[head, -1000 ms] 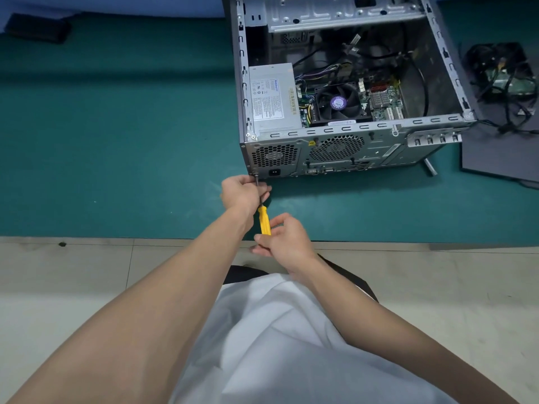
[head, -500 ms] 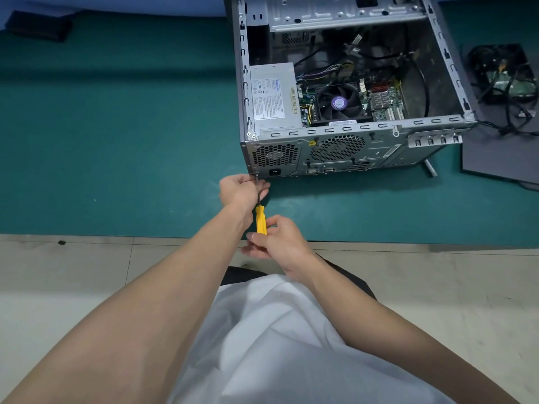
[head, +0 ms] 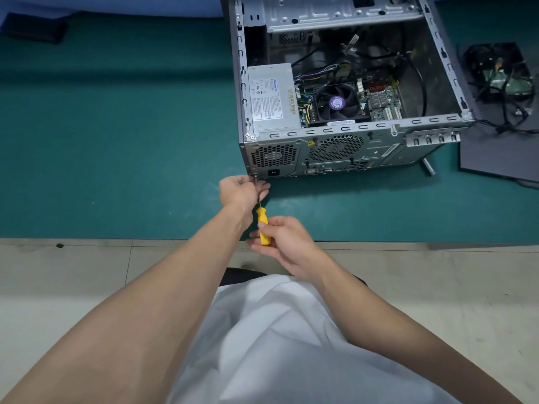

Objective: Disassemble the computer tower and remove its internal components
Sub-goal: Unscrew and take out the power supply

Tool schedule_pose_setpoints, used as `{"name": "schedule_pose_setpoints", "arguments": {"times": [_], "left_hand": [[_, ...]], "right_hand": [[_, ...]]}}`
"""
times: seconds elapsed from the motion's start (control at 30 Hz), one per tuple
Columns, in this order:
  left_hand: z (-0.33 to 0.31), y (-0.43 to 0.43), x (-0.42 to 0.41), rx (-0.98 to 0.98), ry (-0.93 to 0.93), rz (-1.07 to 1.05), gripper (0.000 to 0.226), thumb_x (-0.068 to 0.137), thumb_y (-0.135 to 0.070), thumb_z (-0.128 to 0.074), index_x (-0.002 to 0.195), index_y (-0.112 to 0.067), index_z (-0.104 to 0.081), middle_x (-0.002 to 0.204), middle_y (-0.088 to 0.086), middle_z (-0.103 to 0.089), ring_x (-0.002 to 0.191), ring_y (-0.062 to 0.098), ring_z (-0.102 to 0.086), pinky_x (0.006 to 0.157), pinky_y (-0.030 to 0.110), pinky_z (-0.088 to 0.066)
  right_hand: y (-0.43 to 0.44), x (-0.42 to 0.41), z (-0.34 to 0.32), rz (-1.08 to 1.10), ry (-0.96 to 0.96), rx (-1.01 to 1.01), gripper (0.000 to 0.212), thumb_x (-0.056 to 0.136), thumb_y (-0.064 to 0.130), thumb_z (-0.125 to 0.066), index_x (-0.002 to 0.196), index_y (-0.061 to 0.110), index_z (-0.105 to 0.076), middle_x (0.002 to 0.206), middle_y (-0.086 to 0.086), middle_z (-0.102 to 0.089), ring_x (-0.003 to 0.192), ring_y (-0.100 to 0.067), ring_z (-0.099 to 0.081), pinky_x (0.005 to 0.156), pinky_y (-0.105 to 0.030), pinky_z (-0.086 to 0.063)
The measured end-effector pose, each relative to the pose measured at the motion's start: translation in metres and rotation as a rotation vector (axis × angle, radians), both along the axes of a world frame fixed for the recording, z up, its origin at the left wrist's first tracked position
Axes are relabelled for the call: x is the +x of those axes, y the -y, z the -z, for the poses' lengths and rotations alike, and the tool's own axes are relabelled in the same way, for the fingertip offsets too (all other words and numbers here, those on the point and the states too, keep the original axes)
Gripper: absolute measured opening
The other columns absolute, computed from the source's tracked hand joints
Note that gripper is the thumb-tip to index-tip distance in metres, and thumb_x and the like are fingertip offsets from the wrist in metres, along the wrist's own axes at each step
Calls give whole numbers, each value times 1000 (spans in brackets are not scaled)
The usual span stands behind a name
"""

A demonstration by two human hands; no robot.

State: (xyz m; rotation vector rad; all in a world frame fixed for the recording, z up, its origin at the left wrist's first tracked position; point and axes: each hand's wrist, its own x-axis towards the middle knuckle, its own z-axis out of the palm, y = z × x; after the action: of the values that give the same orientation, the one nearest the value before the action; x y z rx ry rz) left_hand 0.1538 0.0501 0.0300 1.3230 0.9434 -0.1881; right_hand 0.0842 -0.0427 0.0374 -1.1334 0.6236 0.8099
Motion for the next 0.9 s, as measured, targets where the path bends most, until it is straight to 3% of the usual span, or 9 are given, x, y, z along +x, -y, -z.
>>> {"name": "schedule_pose_setpoints", "arguments": {"times": [0.07, 0.13, 0.2, 0.3, 0.4, 0.5, 0.7, 0.8, 0.9], "left_hand": [[0, -1, -1, -98, 30, -4, 13, 91, 16, -50, 88, 4, -55, 84, 18, -66, 78, 23, -69, 69, 24, -59], [1, -1, -3, -123, 38, -13, 12, 91, 15, -49, 97, 7, -56, 86, 19, -66, 80, 24, -69, 72, 26, -59], [3, 0, -4, -67, 22, -24, 12, 88, 14, -55, 97, 7, -59, 85, 17, -68, 78, 22, -71, 68, 25, -59], [8, 4, -4, 57, -14, -19, 15, 84, 12, -63, 95, 3, -65, 84, 15, -71, 75, 18, -72, 61, 22, -57], [8, 4, -2, 2, -16, -29, 16, 89, 13, -55, 101, 4, -61, 86, 15, -70, 76, 18, -72, 63, 21, -57], [4, 1, -4, -97, 28, -4, 16, 92, 14, -48, 91, 3, -59, 82, 14, -69, 76, 19, -71, 68, 23, -59], [4, -1, -1, -32, -26, -76, 11, 89, 13, -53, 89, 6, -62, 87, 20, -70, 73, 24, -72, 62, 27, -59], [6, -1, 2, 25, -33, -66, 15, 90, 10, -56, 79, 2, -61, 84, 20, -70, 69, 22, -73, 61, 27, -59], [7, -2, 2, -37, -7, -63, 18, 93, 10, -51, 79, 0, -57, 83, 19, -68, 71, 22, -72, 63, 26, -59]], "right_hand": [[2, 0, -1, 16, -54, 107, 20, 98, 0, -45, 117, -6, -49, 105, -24, -61, 88, -29, -69, 81, -33, -57], [-1, 0, 1, -32, -4, 4, 15, 97, -1, -47, 111, -4, -51, 99, -21, -63, 84, -26, -70, 80, -30, -57], [-6, -1, 3, -66, 66, -143, 7, 94, -2, -53, 99, 3, -52, 97, -17, -63, 82, -26, -71, 80, -32, -58], [-10, -1, 4, -52, 96, -199, 20, 87, -5, -62, 91, 9, -49, 97, -15, -61, 78, -24, -71, 78, -35, -59], [-4, 2, 3, -15, 37, -68, 11, 92, 1, -58, 101, 1, -52, 100, -19, -61, 82, -26, -69, 78, -35, -59], [0, 2, 0, 13, -54, 80, 23, 99, 4, -46, 118, -8, -51, 109, -26, -61, 94, -31, -66, 75, -32, -58], [-8, 1, 3, -71, 58, -222, 15, 89, 2, -63, 101, 5, -53, 104, -18, -64, 78, -25, -70, 72, -32, -59], [-8, 2, 2, -37, 44, -192, 18, 88, 5, -65, 100, 6, -52, 101, -16, -64, 75, -25, -70, 65, -29, -58], [-6, 4, 0, -45, 24, -83, 20, 96, 6, -53, 113, -3, -55, 96, -18, -64, 75, -23, -66, 71, -33, -59]]}}
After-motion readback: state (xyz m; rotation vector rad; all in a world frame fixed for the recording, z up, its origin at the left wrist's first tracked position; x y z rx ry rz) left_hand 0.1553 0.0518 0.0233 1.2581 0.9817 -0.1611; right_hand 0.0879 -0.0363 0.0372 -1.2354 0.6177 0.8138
